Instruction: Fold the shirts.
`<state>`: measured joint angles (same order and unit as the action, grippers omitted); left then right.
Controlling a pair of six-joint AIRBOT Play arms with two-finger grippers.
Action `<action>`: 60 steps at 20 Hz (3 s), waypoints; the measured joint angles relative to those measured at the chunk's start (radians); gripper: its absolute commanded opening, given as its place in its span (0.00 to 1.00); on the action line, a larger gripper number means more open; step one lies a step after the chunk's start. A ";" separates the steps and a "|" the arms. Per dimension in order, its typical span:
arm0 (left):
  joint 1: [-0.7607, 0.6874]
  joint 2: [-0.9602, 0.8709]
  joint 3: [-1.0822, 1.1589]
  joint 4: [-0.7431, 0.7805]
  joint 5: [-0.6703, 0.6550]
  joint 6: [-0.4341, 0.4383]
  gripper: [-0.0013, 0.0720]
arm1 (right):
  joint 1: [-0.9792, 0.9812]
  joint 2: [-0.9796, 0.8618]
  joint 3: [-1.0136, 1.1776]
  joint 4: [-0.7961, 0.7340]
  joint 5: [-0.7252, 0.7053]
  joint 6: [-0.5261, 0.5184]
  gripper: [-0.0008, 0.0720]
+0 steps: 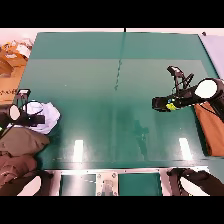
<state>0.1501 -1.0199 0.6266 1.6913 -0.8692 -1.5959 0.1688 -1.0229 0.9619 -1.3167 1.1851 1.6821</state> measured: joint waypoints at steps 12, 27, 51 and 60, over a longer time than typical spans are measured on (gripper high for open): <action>-0.338 0.000 0.676 -0.348 -0.222 0.127 0.04 | -0.026 0.000 0.042 0.045 0.018 0.010 0.03; -0.645 -0.312 0.778 -0.589 -0.246 0.135 0.82 | -0.357 -0.015 0.196 0.051 0.114 0.040 0.53; -0.512 -0.743 0.525 -1.361 0.083 0.595 0.04 | -0.318 -0.948 0.617 0.639 -0.141 -0.354 0.03; -0.388 -0.481 0.636 -1.292 -0.019 0.583 0.04 | -0.395 -0.781 0.735 0.651 -0.055 -0.360 0.03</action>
<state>-0.2379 -1.5013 1.2625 0.3996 -0.8886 -1.0130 -0.2260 -1.8038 1.6966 -0.6659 1.1305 1.3224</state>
